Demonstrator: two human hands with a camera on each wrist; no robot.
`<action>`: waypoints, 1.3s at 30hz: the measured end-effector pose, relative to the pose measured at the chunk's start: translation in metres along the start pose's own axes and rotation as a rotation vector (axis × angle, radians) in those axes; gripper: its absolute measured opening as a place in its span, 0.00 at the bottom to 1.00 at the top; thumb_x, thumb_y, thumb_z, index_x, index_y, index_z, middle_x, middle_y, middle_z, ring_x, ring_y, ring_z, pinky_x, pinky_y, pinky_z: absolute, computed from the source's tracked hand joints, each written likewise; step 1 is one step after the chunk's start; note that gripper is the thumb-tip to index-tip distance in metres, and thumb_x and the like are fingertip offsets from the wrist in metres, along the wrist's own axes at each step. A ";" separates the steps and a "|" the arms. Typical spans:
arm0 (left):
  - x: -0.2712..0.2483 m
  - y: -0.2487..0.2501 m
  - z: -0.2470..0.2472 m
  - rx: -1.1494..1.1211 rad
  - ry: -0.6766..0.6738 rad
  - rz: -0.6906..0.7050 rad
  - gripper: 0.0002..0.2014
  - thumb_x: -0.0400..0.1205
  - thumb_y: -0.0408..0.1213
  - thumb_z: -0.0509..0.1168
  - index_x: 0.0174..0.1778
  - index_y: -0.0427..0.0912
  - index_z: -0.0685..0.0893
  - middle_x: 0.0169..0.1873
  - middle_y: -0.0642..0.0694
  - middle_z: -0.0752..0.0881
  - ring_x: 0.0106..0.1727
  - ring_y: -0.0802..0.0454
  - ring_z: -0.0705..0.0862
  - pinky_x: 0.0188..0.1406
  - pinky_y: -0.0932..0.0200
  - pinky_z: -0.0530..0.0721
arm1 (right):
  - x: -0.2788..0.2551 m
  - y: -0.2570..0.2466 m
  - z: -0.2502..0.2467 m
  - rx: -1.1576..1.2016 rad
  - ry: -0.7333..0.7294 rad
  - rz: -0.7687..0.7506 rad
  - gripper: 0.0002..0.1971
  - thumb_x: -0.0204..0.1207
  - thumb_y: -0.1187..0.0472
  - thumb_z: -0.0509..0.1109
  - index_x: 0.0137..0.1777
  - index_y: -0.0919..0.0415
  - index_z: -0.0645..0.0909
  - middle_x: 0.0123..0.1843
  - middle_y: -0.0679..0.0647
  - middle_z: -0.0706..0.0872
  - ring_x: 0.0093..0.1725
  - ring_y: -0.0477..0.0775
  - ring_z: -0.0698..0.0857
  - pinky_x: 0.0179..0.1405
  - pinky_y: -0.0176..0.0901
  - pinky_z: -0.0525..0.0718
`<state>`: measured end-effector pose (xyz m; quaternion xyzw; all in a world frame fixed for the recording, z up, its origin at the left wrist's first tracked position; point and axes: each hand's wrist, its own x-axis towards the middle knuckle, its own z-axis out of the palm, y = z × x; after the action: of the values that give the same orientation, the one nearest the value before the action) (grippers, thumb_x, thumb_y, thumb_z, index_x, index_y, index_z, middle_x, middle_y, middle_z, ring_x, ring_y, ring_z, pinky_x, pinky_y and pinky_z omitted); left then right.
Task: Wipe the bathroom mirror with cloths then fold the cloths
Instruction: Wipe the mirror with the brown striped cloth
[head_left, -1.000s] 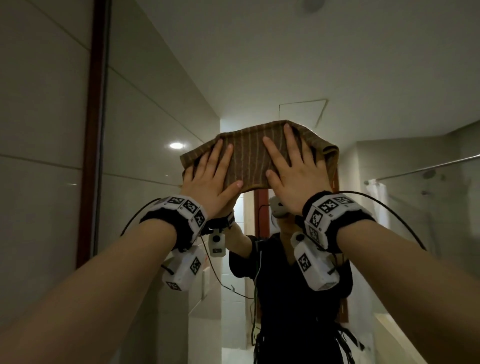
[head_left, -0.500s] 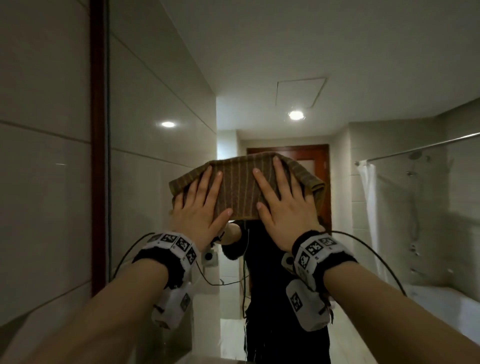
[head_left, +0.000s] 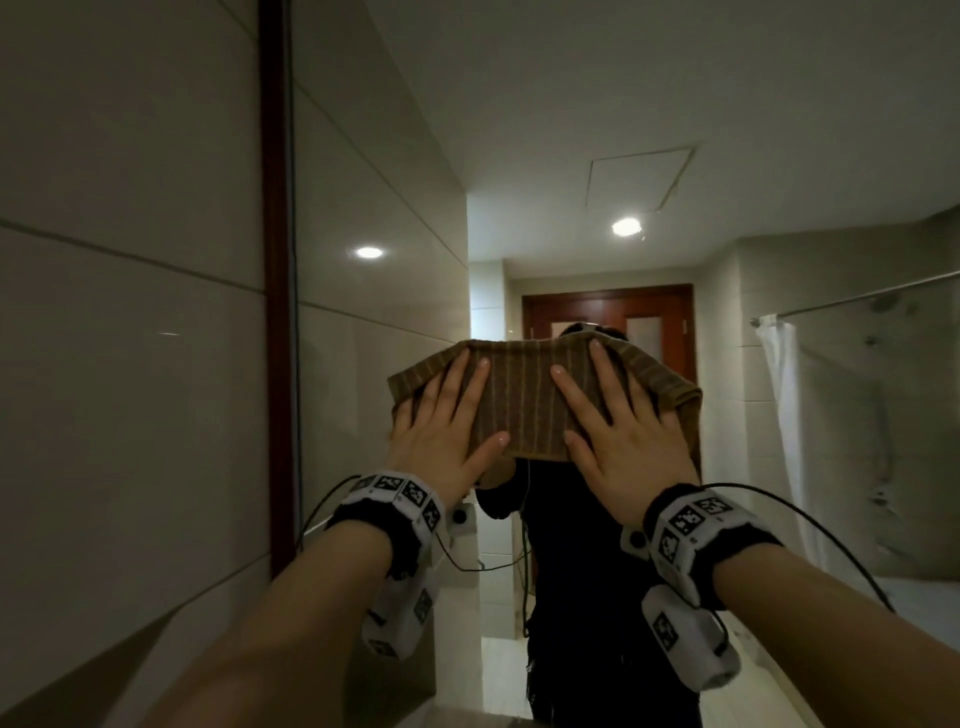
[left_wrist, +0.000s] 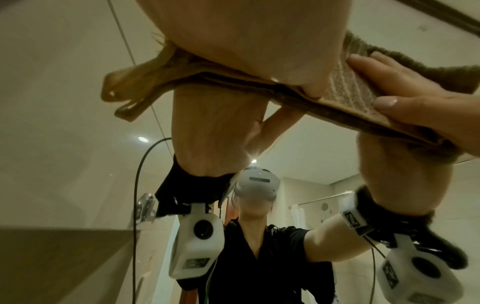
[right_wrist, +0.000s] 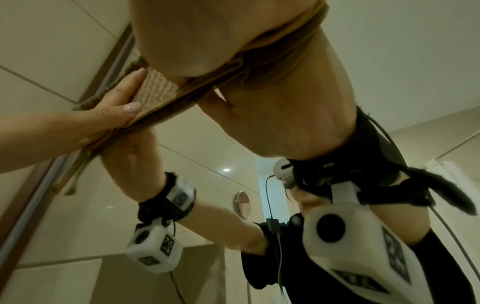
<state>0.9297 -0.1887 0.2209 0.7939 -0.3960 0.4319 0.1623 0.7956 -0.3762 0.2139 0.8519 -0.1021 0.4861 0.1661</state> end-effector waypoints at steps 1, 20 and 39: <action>0.006 -0.005 -0.005 0.000 0.008 0.003 0.39 0.81 0.67 0.44 0.76 0.64 0.23 0.75 0.64 0.23 0.82 0.54 0.41 0.78 0.43 0.47 | 0.006 -0.003 -0.003 -0.005 0.000 -0.003 0.33 0.82 0.41 0.46 0.85 0.40 0.37 0.87 0.54 0.36 0.84 0.62 0.51 0.78 0.59 0.47; 0.139 -0.071 -0.094 0.034 0.144 -0.080 0.39 0.82 0.64 0.50 0.81 0.62 0.35 0.82 0.59 0.34 0.84 0.52 0.42 0.79 0.41 0.44 | 0.174 -0.026 -0.060 -0.054 0.061 0.004 0.31 0.84 0.39 0.41 0.82 0.36 0.29 0.85 0.49 0.28 0.85 0.59 0.40 0.81 0.61 0.42; 0.145 -0.132 -0.096 -0.092 0.283 -0.288 0.38 0.83 0.61 0.54 0.83 0.59 0.40 0.84 0.56 0.39 0.84 0.48 0.45 0.79 0.39 0.47 | 0.212 -0.106 -0.039 -0.033 0.164 -0.064 0.31 0.84 0.40 0.42 0.85 0.41 0.37 0.86 0.55 0.34 0.85 0.62 0.42 0.80 0.62 0.43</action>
<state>1.0230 -0.1180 0.4053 0.7656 -0.2707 0.4928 0.3125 0.9078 -0.2666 0.3958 0.8092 -0.0689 0.5468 0.2035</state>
